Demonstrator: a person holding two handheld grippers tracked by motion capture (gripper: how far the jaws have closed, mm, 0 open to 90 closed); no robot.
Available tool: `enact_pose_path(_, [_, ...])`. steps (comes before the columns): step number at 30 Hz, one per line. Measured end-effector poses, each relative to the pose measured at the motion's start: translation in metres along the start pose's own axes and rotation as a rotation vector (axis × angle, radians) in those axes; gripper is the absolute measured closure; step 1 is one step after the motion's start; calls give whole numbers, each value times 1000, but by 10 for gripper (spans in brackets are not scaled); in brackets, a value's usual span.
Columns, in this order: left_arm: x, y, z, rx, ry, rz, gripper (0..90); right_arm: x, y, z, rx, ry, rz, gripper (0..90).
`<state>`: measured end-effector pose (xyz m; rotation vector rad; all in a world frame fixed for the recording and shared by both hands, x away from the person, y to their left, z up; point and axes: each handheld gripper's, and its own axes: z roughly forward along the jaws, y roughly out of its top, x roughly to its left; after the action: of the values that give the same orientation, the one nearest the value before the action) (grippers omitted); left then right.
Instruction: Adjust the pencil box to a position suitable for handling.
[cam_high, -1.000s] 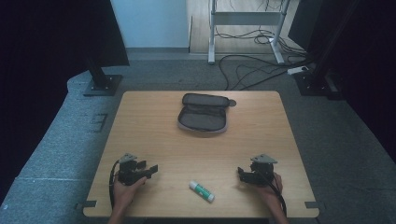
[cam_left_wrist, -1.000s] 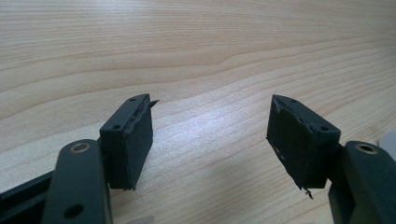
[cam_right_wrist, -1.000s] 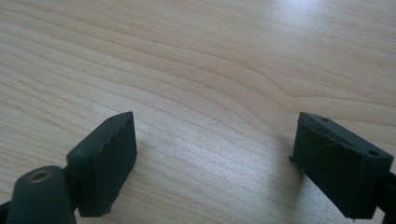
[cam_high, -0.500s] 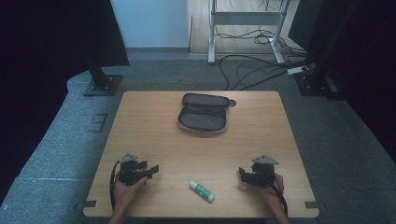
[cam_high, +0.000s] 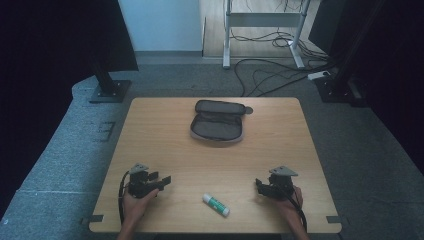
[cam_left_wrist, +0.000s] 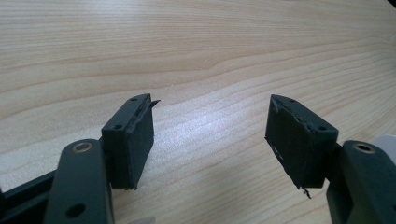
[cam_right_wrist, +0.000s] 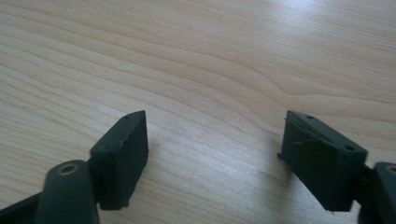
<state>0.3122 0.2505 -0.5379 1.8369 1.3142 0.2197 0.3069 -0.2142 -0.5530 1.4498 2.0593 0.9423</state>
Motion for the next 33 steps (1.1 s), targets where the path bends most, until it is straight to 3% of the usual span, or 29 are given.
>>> enact_pose_path(7, [-2,7,3,-6,-9,-5,330,5,6,-2,-29,26,-7,246])
enact_pose_path(17, [-12,26,16,-8,-23,1,331,-3,21,-2,-73,35,3,267])
enact_pose_path(26, [-26,48,26,-12,-42,53,331,-6,33,-5,-98,64,17,276])
enact_pose_path(28, [-31,57,27,-10,-49,78,331,-4,36,-11,-110,75,29,282])
enact_pose_path(33, [-30,73,27,-12,-43,88,335,6,48,-7,-125,79,24,284])
